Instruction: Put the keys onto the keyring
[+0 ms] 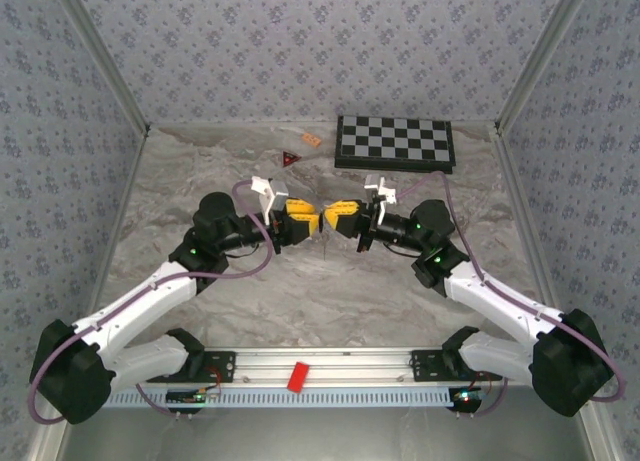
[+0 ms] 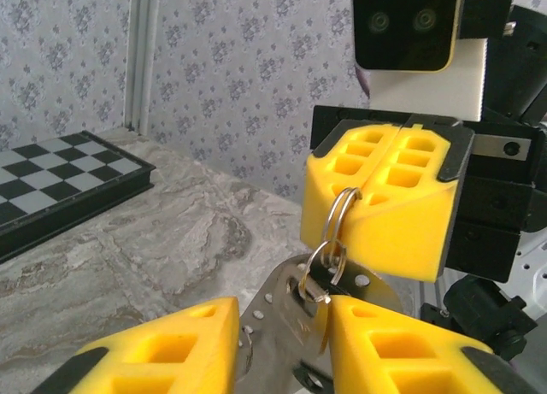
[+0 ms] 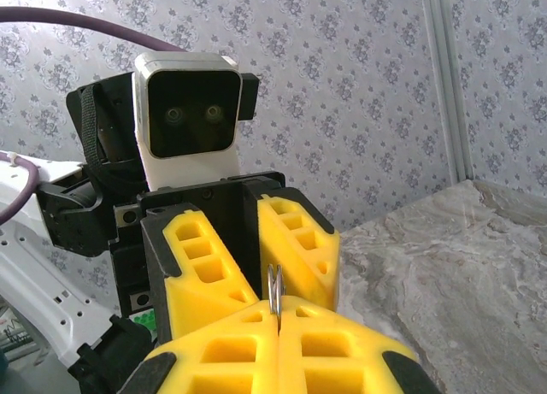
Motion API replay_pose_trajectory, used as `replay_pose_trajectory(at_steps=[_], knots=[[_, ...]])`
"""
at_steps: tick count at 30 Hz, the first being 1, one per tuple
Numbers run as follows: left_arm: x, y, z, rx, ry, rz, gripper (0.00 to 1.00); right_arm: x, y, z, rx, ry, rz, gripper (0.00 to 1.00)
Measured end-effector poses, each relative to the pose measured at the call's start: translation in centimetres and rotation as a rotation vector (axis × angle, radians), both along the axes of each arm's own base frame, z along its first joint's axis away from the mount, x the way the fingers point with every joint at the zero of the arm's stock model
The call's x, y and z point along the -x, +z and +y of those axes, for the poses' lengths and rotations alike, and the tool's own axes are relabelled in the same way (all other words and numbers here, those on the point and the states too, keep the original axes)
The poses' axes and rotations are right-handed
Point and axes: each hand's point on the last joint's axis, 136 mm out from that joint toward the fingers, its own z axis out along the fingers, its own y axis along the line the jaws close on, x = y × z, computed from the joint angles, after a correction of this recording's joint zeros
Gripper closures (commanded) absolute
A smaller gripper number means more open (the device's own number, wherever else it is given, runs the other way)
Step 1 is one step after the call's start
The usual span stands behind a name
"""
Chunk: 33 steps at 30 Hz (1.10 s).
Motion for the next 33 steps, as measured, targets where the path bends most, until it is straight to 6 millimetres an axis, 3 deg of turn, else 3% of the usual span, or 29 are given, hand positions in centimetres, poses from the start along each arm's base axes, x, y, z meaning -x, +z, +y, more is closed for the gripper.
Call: replay_pose_trajectory(at_steps=[4, 6, 11, 26, 29, 33], knots=[[0.2, 0.1, -0.1, 0.006, -0.012, 0.003, 0.82, 0.0, -0.1, 0.0, -0.002, 0.001, 0.008, 1.00], [0.3, 0.2, -0.1, 0.009, -0.017, 0.002, 0.92, 0.0, -0.1, 0.0, -0.003, 0.001, 0.010, 1.00], [0.1, -0.1, -0.2, 0.007, -0.025, 0.009, 1.00, 0.0, -0.2, 0.0, -0.003, 0.001, 0.013, 1.00], [0.8, -1.2, -1.2, -0.016, -0.072, 0.029, 1.00, -0.1, -0.2, 0.0, -0.004, -0.005, 0.015, 1.00], [0.8, -1.2, -1.1, -0.023, -0.071, 0.017, 0.82, -0.1, -0.2, 0.0, -0.003, -0.005, 0.016, 1.00], [1.3, -1.0, -0.7, -0.030, -0.072, 0.014, 0.76, -0.3, -0.2, -0.2, -0.004, -0.011, 0.015, 1.00]])
